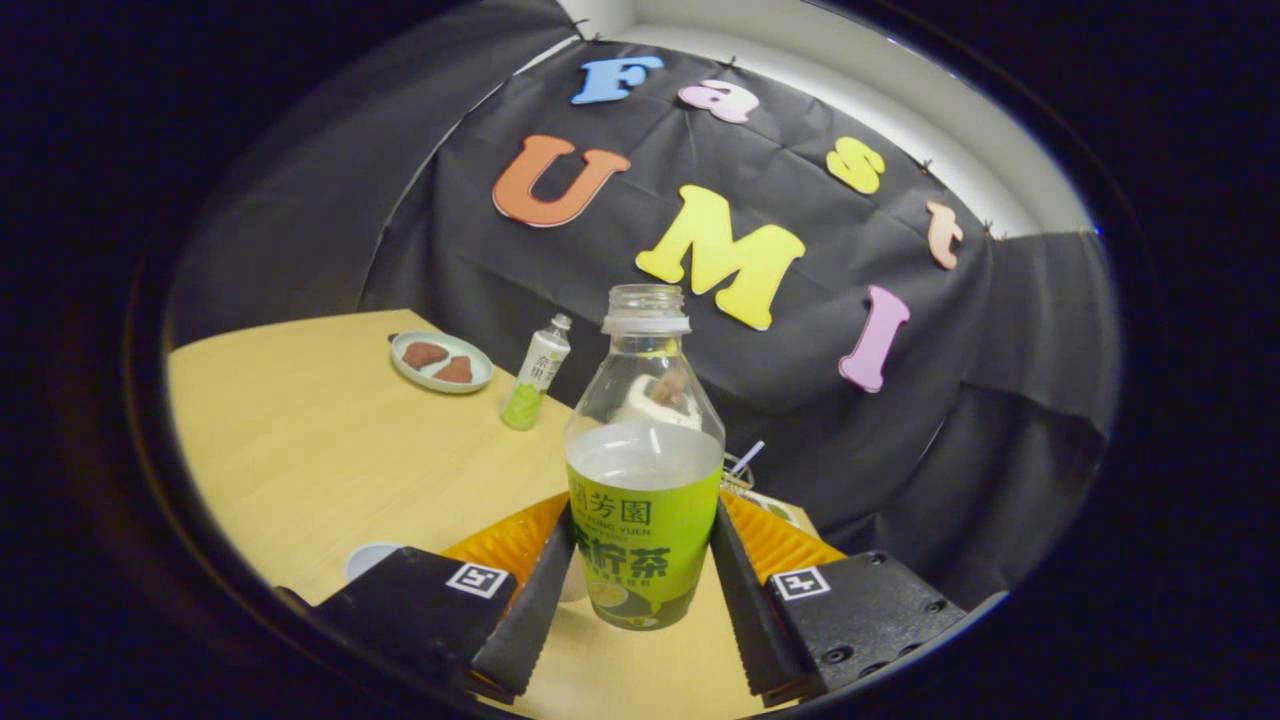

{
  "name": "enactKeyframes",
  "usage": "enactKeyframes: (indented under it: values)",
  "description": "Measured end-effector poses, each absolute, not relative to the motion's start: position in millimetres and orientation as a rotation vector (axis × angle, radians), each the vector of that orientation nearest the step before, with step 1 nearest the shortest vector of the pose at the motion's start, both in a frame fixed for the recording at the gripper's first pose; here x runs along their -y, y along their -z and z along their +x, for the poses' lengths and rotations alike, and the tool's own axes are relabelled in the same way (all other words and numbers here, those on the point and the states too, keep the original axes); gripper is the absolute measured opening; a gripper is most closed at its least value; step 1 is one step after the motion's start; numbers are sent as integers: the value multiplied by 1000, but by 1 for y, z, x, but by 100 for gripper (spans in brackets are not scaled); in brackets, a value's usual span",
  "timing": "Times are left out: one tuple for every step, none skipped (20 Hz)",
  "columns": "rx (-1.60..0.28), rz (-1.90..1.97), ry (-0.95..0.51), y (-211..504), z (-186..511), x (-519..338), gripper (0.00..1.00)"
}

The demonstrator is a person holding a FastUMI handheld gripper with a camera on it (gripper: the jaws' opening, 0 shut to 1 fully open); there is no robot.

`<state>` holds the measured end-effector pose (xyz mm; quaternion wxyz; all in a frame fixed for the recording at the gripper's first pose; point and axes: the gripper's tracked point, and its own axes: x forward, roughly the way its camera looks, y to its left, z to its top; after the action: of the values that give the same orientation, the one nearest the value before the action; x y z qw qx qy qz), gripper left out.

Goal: Take the bottle from table, then pour the juice into the cup, finally place the bottle on the coaster

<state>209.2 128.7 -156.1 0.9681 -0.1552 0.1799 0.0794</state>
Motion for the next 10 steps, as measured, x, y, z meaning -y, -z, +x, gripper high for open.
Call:
enactKeyframes:
  values:
    - [-368,-231,-168,160,219,-129,81]
    - [-372,-165,-160,164,230,-129,81]
    - [-363,-117,-157,167,238,-130,81]
    - [-350,-84,-163,170,245,-131,81]
    - [-336,-44,-178,176,251,-132,81]
    - [-335,-9,-197,183,255,-137,81]
    - [-342,28,-219,191,258,-143,81]
    - [-352,61,-227,199,261,-146,81]
    - [-372,69,-227,210,265,-147,81]
    - [-374,84,-215,216,269,-146,81]
